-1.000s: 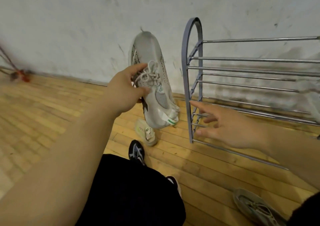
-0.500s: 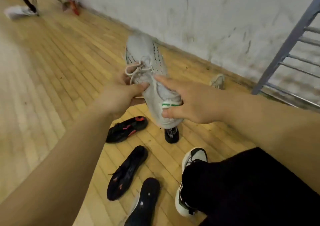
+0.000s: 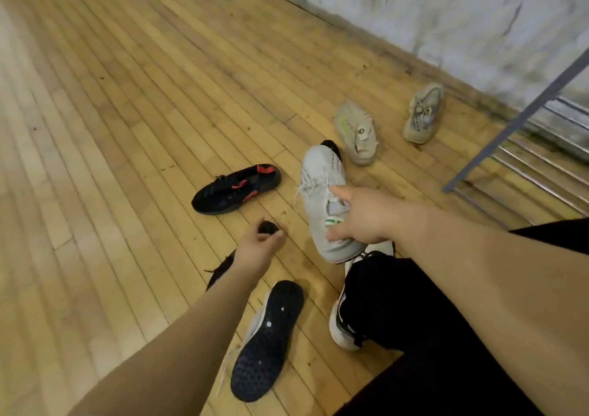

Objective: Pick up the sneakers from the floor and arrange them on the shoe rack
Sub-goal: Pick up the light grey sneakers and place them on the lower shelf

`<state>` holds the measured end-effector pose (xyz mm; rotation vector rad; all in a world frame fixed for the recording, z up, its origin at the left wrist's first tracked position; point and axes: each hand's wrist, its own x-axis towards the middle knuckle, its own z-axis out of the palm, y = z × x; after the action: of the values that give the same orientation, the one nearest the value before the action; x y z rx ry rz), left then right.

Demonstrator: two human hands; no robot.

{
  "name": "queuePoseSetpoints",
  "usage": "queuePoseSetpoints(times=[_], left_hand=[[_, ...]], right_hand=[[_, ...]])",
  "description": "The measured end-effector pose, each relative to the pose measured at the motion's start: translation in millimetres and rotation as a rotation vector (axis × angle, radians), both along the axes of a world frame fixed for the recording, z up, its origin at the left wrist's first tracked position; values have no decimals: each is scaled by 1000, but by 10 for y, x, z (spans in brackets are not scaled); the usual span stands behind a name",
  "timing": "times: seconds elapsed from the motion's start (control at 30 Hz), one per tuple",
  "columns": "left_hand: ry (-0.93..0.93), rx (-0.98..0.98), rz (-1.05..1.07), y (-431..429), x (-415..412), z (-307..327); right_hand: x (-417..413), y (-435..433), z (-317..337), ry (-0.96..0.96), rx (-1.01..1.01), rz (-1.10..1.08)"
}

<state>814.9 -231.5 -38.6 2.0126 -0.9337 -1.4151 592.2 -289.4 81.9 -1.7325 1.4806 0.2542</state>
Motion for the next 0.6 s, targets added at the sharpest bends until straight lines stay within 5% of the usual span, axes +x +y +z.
queuePoseSetpoints(times=[0.07, 0.3, 0.5, 0.6], left_hand=[[-207, 119, -244, 132, -23, -364], [-381, 284, -594, 449, -60, -1013], [-400, 244, -629, 310, -143, -818], [-395, 48, -562, 27, -194, -349]], right_hand=[[-70, -36, -49, 32, 24, -34], [-356, -33, -150, 66, 81, -100], [-404, -74, -92, 64, 85, -129], [-419, -122, 56, 75, 40, -180]])
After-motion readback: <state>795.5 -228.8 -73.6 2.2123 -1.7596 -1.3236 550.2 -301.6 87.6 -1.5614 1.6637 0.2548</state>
